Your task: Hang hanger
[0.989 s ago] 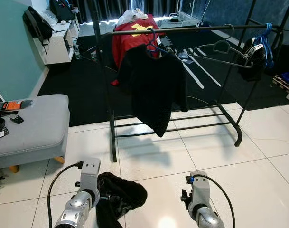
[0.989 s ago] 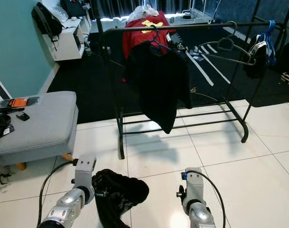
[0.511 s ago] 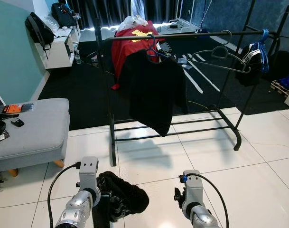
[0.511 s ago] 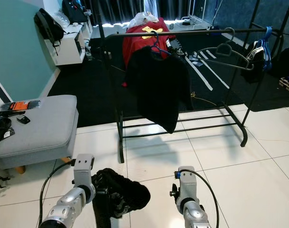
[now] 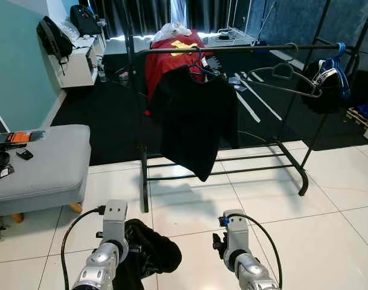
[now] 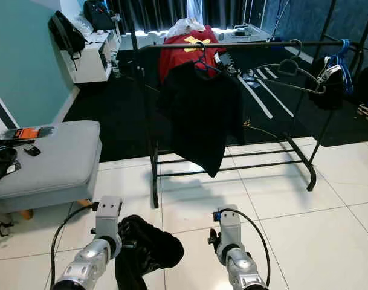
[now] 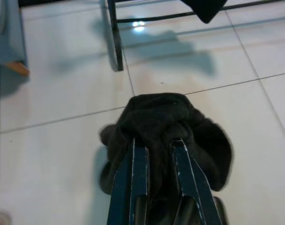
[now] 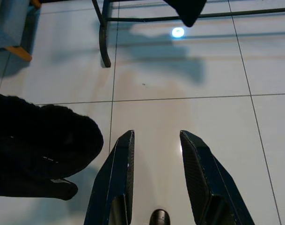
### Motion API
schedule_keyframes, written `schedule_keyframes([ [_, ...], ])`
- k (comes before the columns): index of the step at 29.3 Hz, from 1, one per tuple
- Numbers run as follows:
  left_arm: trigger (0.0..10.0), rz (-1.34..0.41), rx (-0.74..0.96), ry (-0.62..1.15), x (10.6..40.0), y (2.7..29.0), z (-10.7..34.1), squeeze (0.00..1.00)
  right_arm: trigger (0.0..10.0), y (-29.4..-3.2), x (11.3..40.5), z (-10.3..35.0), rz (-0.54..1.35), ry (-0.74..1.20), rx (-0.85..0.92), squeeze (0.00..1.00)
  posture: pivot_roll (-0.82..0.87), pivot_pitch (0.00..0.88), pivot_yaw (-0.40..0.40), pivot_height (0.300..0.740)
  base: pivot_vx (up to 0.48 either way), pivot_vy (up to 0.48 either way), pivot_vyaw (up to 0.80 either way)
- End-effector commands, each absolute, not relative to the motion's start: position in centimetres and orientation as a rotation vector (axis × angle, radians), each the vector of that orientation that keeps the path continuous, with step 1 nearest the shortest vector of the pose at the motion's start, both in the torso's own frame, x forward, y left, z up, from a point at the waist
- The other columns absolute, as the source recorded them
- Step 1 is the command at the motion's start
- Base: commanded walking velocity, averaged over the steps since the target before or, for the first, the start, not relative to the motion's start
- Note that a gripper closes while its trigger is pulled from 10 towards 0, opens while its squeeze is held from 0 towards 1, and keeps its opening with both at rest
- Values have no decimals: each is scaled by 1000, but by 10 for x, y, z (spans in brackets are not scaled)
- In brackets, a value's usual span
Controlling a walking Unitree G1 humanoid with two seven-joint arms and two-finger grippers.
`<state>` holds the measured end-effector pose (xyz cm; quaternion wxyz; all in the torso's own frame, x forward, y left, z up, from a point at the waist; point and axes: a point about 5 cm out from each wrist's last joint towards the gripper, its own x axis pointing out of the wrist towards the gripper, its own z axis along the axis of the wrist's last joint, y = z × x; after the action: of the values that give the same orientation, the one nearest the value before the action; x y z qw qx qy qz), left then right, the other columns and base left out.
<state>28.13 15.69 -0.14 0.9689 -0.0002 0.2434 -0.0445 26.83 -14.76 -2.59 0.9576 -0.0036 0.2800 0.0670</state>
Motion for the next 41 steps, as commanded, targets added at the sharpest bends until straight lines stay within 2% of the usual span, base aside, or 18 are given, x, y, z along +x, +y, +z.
schedule_keyframes([
  [1, 10000, -106, 35, 506, 278, 154, -5, 0, 10000, -145, 262, -33, 140, 607, -13, 0, 17, 15, 17, 740, 0, 0, 0],
  [14, 10000, -152, 49, 570, 270, 153, -15, 0, 10000, -143, 260, -33, 154, 594, -20, 0, 17, 27, 19, 740, 0, 0, 0],
  [19, 10000, -170, 8, 628, 243, 154, -37, 0, 10000, -144, 247, -42, 171, 633, -70, 0, 17, 32, 11, 740, 0, 0, 0],
  [23, 10000, -164, -1, 648, 236, 155, -42, 0, 10000, -145, 245, -43, 169, 628, -69, 0, 15, 36, 5, 740, 0, 0, 0],
  [25, 10000, -160, -3, 636, 236, 155, -41, 0, 10000, -145, 245, -42, 158, 609, -41, 0, 16, 39, 2, 740, 0, 0, 0],
  [26, 10000, -151, -26, 608, 239, 154, -38, 0, 10000, -146, 247, -38, 145, 561, 33, 0, 18, 39, 2, 740, 0, 0, 0],
  [33, 10000, -191, -67, 528, 255, 149, -22, 0, 10000, -142, 253, -29, 162, 463, 84, 0, 24, 43, 7, 740, 0, 0, 0],
  [41, 10000, -240, -39, 494, 262, 141, -18, 0, 10000, -141, 250, -30, 162, 463, 93, 0, 23, 53, 25, 740, 0, 0, 0],
])
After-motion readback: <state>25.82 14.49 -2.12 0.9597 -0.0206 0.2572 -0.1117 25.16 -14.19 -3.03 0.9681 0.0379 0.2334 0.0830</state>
